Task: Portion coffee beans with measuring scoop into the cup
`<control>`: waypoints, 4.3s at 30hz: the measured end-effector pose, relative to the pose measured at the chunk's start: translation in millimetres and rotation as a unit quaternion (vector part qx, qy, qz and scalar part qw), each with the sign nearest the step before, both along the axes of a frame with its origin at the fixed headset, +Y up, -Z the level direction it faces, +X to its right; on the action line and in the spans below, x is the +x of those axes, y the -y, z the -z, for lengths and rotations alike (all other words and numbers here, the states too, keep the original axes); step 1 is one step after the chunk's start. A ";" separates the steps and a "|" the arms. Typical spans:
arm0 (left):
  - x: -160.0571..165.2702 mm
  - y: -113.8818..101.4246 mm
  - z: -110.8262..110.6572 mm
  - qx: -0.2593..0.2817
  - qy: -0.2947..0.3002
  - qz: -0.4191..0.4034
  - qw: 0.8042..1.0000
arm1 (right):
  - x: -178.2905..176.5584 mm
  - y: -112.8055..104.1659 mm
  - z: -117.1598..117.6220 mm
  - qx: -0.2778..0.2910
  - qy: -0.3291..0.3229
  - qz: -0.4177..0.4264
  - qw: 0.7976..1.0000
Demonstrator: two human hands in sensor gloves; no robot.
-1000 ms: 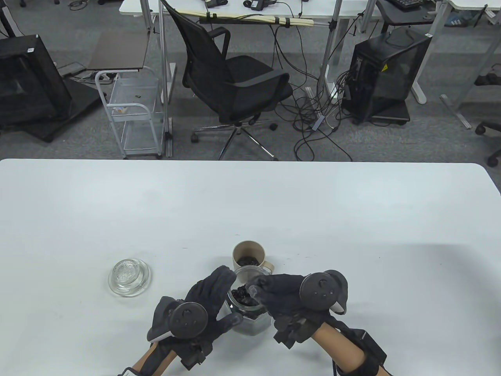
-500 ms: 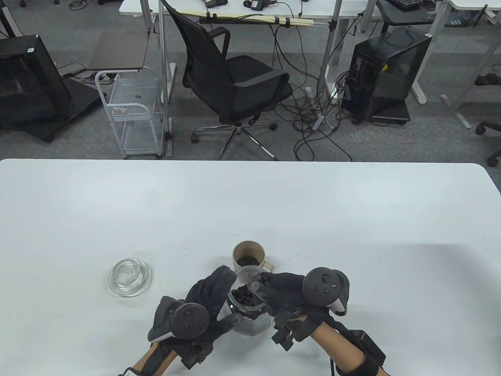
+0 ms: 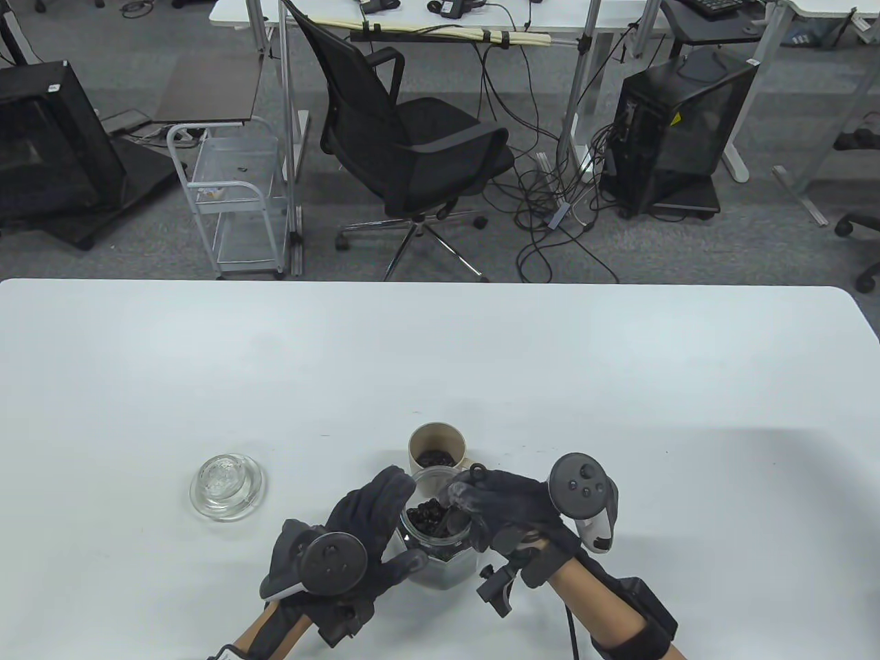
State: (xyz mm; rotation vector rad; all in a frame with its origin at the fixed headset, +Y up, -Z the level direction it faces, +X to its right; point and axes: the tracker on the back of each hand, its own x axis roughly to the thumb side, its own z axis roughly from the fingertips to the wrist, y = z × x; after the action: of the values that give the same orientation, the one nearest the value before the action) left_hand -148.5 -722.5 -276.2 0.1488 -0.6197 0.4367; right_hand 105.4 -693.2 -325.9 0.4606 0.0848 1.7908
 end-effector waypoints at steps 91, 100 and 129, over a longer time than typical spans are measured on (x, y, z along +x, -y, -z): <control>-0.1 -0.4 -0.6 0.004 -0.001 0.008 1.000 | 61.1 42.5 50.4 -0.074 0.119 0.157 0.978; -0.1 -0.4 -0.6 0.004 -0.001 0.008 1.000 | 34.8 2.4 31.6 0.163 0.070 -0.036 0.984; 0.0 -0.1 -0.6 0.003 -0.001 0.007 1.000 | 77.4 4.9 28.6 -0.024 0.175 0.253 0.951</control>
State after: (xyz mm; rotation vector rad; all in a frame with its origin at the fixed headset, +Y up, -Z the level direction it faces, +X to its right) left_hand -148.5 -722.4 -275.6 0.1495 -0.6206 0.4205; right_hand 182.7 -698.1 -354.5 0.1054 -0.2220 1.3339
